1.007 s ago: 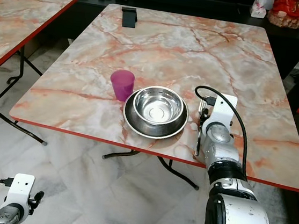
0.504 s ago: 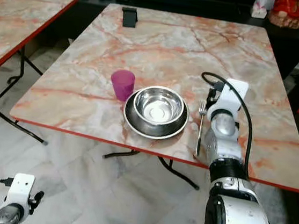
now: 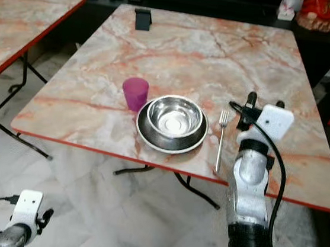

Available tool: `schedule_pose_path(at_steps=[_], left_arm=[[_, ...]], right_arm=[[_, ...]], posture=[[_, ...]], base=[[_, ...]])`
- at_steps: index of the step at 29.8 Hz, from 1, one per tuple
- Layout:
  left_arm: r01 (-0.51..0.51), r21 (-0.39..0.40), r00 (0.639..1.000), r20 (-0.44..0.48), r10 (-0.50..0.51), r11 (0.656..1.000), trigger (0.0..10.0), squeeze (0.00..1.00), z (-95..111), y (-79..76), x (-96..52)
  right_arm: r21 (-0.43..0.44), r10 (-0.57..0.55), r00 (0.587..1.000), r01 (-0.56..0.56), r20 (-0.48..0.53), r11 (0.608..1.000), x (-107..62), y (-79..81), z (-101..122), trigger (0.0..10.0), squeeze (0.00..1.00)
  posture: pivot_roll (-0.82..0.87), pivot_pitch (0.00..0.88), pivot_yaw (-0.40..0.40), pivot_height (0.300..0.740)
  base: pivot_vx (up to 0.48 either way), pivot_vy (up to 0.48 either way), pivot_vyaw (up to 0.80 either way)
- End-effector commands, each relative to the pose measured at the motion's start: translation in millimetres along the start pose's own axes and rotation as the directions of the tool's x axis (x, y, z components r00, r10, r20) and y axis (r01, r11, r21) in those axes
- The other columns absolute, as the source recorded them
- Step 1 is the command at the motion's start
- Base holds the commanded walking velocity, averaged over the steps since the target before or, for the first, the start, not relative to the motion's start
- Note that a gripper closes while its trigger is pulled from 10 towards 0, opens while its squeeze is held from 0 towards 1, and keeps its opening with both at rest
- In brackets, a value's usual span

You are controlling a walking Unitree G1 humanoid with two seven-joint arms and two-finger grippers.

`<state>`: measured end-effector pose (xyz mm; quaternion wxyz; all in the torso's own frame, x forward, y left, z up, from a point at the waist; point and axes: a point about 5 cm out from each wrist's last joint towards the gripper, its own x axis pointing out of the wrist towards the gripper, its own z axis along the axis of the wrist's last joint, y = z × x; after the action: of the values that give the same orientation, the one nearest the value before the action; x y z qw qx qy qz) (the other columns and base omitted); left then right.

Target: Setting the table

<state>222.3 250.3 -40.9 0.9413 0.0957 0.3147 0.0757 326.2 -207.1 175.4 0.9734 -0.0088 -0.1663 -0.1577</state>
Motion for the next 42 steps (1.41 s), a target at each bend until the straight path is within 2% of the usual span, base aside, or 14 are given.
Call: schedule_pose_path(at_steps=[1, 11, 23, 42], left_arm=[[0.000, -0.011, 1.000, -0.018, -0.001, 1.000, 10.0, 0.00, -4.3, 0.7, -1.3], [0.005, 0.001, 1.000, -0.025, -0.005, 1.000, 10.0, 0.00, -8.0, -1.3, -2.7], [-0.003, 0.006, 1.000, -0.024, 0.003, 1.000, 10.0, 0.00, -5.8, 2.0, -1.8], [-0.006, -0.001, 1.000, -0.028, 0.006, 1.000, 10.0, 0.00, -6.2, -0.3, -1.7]], right_arm=[[-0.002, -0.002, 1.000, 0.002, 0.011, 1.000, -1.3, 0.9, 3.9, 10.0, 0.00], [-0.009, -0.023, 1.000, 0.023, 0.008, 1.000, -8.6, -6.3, 6.6, 10.0, 0.00], [-0.012, -0.041, 0.999, 0.041, -0.008, 0.999, -13.6, -9.8, 7.0, 10.0, 0.00], [-0.034, 0.027, 1.000, -0.027, 0.005, 0.999, -20.5, 10.2, 13.1, 10.0, 0.00]], posture=[[0.03, 0.072, 0.022, 0.740], [0.04, 0.000, 0.008, 0.740], [0.03, 0.013, 0.005, 0.740], [0.03, 0.058, 0.007, 0.740]], base=[[0.000, 0.000, 0.00], [0.000, 0.270, 0.00], [0.000, 0.391, 0.00], [0.000, 0.395, 0.00]])
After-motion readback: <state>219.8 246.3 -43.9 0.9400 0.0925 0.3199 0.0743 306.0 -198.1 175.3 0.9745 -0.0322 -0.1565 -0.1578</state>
